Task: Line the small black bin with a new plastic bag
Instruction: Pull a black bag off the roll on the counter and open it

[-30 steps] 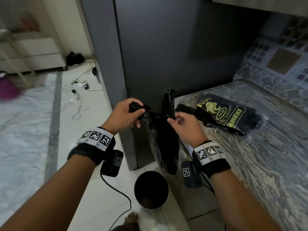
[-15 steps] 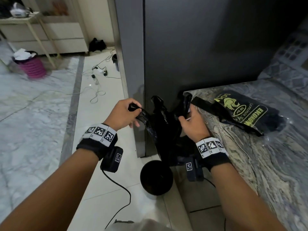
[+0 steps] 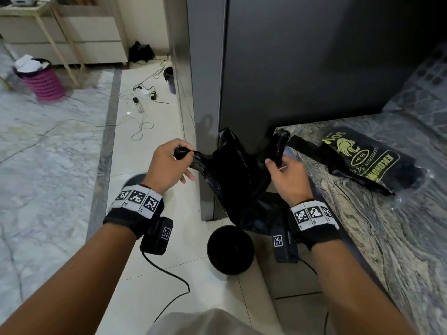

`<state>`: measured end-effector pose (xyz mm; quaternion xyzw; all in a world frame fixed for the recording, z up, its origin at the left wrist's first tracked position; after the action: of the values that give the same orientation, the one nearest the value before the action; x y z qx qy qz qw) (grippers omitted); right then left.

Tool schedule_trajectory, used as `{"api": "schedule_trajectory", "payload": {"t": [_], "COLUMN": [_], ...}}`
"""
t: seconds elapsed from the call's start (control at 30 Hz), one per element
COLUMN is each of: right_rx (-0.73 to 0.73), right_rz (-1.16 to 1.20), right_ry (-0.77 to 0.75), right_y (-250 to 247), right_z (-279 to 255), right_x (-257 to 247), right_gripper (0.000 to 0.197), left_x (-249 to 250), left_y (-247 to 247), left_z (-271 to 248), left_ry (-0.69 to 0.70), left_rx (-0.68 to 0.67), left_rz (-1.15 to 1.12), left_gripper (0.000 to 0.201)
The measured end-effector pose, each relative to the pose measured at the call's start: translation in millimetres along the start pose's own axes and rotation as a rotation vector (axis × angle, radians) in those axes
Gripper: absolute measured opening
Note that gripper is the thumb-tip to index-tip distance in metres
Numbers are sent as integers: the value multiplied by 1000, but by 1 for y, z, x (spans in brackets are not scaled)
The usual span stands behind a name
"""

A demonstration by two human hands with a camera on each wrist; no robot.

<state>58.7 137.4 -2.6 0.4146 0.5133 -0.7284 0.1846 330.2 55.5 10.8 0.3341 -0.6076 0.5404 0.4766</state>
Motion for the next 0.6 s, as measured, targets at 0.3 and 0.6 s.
{"api": "schedule_trajectory", "payload": {"t": [0.3,0.6], "right_rx": [78,73], "right_rz": [-57,-54], "right_ry": [73,174], "right_y": [14,28], "right_z": [0,-11], "right_x": [3,21], "right_gripper": [41,16], "left_x": [-12,-39], "left_y": [-12,-14], "left_z": [2,-2], "left_ry": [41,6], "left_rx": [36,20], "left_rz": [-5,-32], "left_gripper": [5,5]}}
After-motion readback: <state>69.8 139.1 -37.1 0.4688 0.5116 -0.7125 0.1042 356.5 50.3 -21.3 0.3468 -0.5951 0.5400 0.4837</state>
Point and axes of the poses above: each hand's wrist, its own z-axis towards the middle knuckle, its own y-axis out of the palm, x = y × z, the point moved 5 cm from there along z, towards the middle knuckle, and after that the axes turned 2 degrees about -x, right-handed, at the moved point
